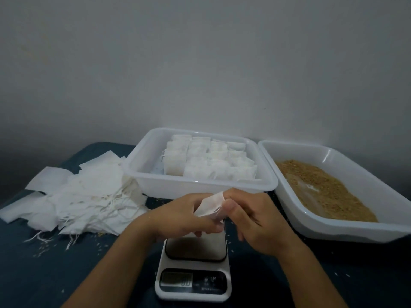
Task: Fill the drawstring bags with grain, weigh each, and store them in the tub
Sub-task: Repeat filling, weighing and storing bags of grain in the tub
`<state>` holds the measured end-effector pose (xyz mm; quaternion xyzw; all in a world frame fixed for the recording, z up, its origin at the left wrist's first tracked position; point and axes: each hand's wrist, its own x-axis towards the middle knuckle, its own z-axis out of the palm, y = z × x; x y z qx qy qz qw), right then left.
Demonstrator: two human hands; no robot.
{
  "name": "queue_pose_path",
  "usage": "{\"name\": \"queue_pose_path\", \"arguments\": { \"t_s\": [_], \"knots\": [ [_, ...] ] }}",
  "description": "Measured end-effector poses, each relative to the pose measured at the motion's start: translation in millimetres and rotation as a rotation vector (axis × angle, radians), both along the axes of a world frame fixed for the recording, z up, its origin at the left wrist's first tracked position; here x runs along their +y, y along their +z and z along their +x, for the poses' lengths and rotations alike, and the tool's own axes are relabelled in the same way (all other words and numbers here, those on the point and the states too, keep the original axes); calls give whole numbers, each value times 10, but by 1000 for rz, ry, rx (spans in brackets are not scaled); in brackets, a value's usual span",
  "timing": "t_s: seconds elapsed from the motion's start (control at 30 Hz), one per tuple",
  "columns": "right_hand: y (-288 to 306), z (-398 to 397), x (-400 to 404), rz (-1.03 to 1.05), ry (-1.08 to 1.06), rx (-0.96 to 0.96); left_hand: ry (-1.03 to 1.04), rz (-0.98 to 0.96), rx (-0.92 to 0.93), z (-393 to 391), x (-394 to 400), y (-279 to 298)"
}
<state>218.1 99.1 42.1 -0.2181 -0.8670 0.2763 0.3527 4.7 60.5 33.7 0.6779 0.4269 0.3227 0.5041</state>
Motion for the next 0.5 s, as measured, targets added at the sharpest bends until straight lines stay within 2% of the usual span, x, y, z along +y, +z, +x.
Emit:
{"name": "queue_pose_path", "arguments": {
  "t_s": [0.13, 0.23, 0.3, 0.33, 0.4, 0.5],
  "knots": [
    [97, 87, 89, 35, -114, 124, 166, 65, -26, 33, 28, -85],
    [200, 269, 339, 99, -458, 188, 270, 139, 14, 18, 38, -177],
    [247, 509, 644, 115, -754, 154, 303, 211, 52, 10, 43, -233],
    [256, 670, 818, 92, -886, 76, 311, 239, 62, 13, 45, -258],
    [217, 1015, 1147, -23, -1068, -226, 317, 290, 69, 31, 54, -292],
    [105, 1344, 1393, -149, -1144, -697, 323, 357, 47, 77, 70, -332]
  ]
}}
